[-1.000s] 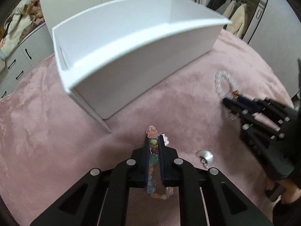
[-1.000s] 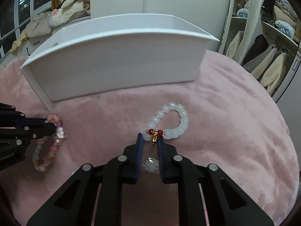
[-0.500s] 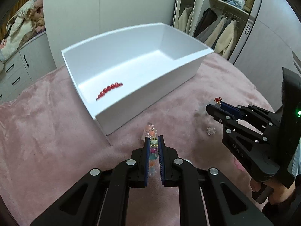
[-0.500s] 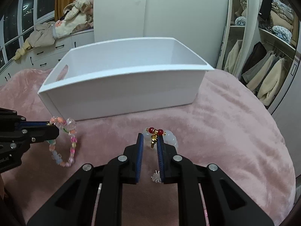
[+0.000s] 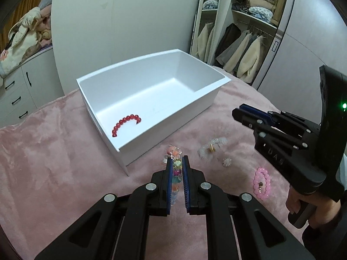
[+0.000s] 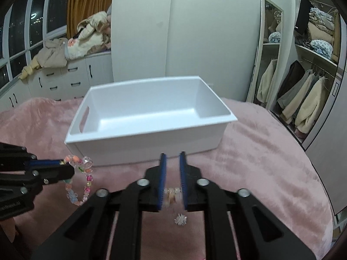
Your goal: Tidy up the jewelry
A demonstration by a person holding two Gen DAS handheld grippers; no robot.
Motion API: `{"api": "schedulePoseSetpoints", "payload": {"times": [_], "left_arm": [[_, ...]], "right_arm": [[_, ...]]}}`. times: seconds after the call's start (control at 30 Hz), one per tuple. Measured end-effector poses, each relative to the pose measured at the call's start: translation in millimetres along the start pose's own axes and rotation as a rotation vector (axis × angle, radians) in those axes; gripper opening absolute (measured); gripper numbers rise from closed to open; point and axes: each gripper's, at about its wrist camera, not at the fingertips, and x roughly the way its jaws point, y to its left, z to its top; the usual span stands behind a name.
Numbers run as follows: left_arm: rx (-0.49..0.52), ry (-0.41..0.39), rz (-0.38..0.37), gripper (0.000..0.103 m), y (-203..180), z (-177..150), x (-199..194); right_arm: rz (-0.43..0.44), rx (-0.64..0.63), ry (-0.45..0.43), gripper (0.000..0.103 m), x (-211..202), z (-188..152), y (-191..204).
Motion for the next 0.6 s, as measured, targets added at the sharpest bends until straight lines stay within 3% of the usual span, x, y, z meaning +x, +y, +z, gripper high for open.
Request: {"api": "schedulePoseSetpoints", "payload": {"times": [0.17,0.23,0.27,0.33,0.43,0.53,0.6], "left_arm": [[0.01,-0.021,0.031,0.014,-3,2,-11],[0.014,-0.029,0.038,0.014,-5,3,-15],[0.018,-0.036,0.043,0.014,-5,2,-16],[0.02,-0.046,0.051,0.014,-4,2,-19],[0.024,-0.055,0.04,0.014,-3,1,-21],[0.028,-0.062,0.039,0.014,-5,1,-24],[0.034,-0.068,0.038,0.014,-6,0,-25]], "right_arm": [[0.001,-0.02,0.027,0.012,-6,3,-1],[-0.013,-0.015,0.105,0.052,6,-4,-5],[-0.015,-0.011,0.11,0.085,7,-7,-6],[-0.012,0.008,0.13,0.08,18,-18,-12],[-0.069,-0.006,0.247,0.069,49,-38,-17],[-0.082,-0.003,0.273,0.065,68,-55,-21],[-0.103,0.01,0.273,0.052,76,-60,-25]]}}
